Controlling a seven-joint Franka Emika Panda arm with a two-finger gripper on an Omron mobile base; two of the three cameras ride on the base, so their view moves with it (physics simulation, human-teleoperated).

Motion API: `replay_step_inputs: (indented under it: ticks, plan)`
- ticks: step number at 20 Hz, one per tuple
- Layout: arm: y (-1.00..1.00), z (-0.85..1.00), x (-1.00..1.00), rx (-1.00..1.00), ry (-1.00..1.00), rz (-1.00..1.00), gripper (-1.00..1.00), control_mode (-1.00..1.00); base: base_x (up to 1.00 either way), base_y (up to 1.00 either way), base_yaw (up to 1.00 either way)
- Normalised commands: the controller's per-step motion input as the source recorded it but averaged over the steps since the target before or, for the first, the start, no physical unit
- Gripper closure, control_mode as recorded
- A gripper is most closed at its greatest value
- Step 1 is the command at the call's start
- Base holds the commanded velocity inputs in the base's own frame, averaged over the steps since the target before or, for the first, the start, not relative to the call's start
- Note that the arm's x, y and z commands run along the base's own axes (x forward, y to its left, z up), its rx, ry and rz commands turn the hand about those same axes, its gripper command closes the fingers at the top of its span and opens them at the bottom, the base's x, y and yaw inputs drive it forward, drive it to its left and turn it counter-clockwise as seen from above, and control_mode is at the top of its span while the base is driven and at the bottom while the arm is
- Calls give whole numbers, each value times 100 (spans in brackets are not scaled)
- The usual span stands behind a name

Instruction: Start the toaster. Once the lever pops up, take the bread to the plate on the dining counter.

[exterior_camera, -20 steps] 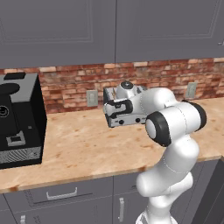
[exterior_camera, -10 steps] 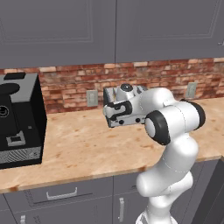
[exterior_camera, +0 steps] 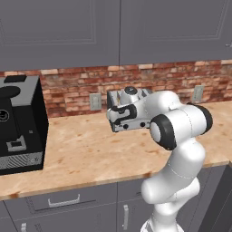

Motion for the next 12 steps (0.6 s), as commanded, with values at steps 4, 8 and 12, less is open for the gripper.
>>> replay_step_inputs:
  ticks: [4,8,12]
  plan:
    - [-1,6,-2,0,-6,0,-100,-100,0,0,0]
    - [0,19,-3,0,0,0,-100,-100,0,0,0]
    - [-1,23,-19,0,0,0,-100,-100,0,0,0]
